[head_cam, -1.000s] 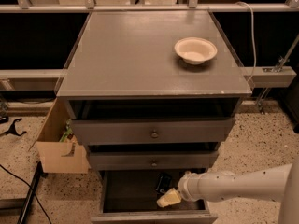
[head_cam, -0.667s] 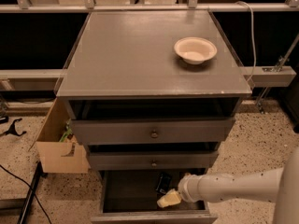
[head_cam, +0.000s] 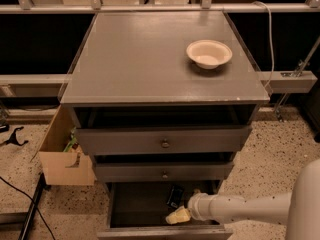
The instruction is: Pick rxbar blueberry from bottom drawer and place on counter
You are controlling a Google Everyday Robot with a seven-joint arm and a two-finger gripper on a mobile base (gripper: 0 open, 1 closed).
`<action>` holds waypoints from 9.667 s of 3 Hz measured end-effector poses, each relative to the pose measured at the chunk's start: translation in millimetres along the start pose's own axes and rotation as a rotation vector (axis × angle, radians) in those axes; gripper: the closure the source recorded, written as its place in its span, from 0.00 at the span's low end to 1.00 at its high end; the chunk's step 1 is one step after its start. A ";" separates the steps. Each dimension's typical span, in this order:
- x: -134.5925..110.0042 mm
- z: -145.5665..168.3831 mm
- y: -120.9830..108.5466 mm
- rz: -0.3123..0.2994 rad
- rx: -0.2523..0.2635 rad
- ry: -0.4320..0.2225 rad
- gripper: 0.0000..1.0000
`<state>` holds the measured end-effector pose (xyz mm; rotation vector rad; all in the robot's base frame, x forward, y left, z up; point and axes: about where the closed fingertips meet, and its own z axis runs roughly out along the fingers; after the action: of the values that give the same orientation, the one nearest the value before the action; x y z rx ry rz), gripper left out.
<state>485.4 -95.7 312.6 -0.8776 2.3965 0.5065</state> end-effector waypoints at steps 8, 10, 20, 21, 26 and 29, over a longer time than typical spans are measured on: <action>43.0 120.5 -16.4 0.081 0.152 -0.208 0.00; 41.1 142.1 -13.0 0.155 0.232 -0.257 0.00; 50.2 200.4 -85.2 0.285 0.435 -0.259 0.00; 50.9 201.9 -88.2 0.273 0.447 -0.259 0.00; 50.8 206.3 -96.3 0.256 0.477 -0.247 0.61; 37.6 191.0 -86.7 0.213 0.460 -0.250 1.00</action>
Offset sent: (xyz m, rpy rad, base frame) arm 0.0135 0.0401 -0.1192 -0.0468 -0.0459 0.1037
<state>587.0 -79.2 125.9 -0.3395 2.2476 0.1177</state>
